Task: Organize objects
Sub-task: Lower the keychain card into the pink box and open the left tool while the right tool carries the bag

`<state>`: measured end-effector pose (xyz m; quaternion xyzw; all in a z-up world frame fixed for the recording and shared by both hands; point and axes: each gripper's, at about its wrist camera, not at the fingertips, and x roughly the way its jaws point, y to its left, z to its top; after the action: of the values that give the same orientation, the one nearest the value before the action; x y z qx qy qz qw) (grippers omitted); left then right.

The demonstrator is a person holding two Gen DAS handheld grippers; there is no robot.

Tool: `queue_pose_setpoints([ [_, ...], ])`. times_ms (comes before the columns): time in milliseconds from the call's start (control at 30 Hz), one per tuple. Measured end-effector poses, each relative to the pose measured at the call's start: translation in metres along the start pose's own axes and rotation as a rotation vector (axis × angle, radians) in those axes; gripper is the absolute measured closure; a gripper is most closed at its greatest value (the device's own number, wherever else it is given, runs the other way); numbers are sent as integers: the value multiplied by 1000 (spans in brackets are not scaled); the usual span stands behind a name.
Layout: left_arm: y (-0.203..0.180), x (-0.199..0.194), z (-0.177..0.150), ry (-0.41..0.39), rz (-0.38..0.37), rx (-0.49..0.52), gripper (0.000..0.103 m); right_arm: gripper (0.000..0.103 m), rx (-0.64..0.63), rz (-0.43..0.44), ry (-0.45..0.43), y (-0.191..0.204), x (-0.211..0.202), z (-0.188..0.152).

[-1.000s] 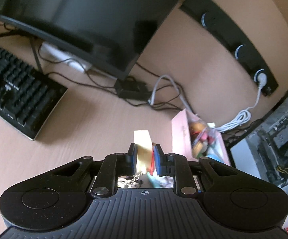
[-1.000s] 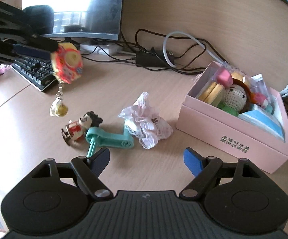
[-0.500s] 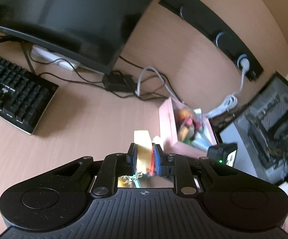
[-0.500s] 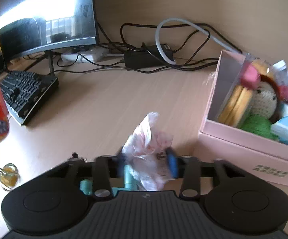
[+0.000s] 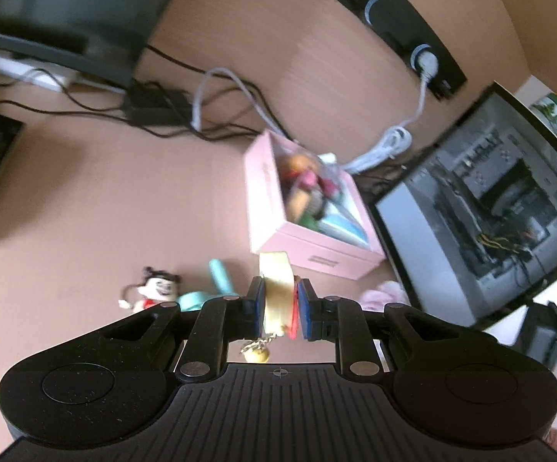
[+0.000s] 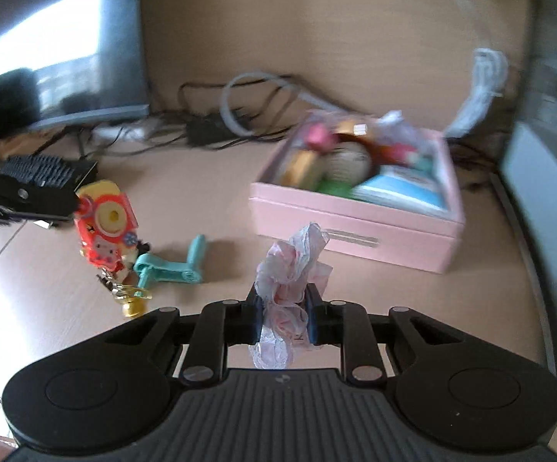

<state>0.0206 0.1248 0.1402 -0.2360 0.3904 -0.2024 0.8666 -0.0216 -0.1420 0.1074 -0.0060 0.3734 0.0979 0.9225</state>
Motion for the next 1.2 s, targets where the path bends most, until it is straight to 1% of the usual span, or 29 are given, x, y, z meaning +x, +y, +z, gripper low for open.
queue_pose_setpoints([
  [67,-7,8,4,15,-26,16,82,83,42,-30,-14,-11,-14,-4],
  [200,-23,26,16,40,-94,33,82,82,85,-87,-17,-26,-25,-14],
  [300,-42,41,28,39,-136,35,82,82,116,-103,-17,-36,-32,-21],
  [400,-68,58,46,10,-170,67,82,82,130,-114,-25,-42,-36,-26],
  [533,-101,90,67,-52,-174,92,82,82,142,-101,-29,-48,-34,-27],
  [600,-110,112,72,-59,-179,102,82,82,135,-97,-29,-51,-32,-26],
  [667,-107,139,76,-58,-146,106,81,82,127,-91,-32,-54,-32,-26],
  [767,-92,166,70,-62,-53,90,83,82,126,-87,-35,-60,-31,-28],
  [833,-79,171,64,-73,-28,48,83,82,132,-88,-34,-67,-30,-27],
  [900,-71,172,62,-85,-22,20,83,82,133,-85,-40,-75,-28,-25],
  [967,-64,165,59,-102,-2,3,83,82,144,-79,-40,-85,-24,-20],
  [1067,-54,142,50,-132,2,-19,83,82,156,-50,-50,-99,-16,-2],
  [1133,-53,127,43,-133,22,-2,83,82,159,-21,-75,-105,-12,18],
  [1200,-54,112,30,-126,43,36,83,82,168,25,-103,-110,-7,48],
])
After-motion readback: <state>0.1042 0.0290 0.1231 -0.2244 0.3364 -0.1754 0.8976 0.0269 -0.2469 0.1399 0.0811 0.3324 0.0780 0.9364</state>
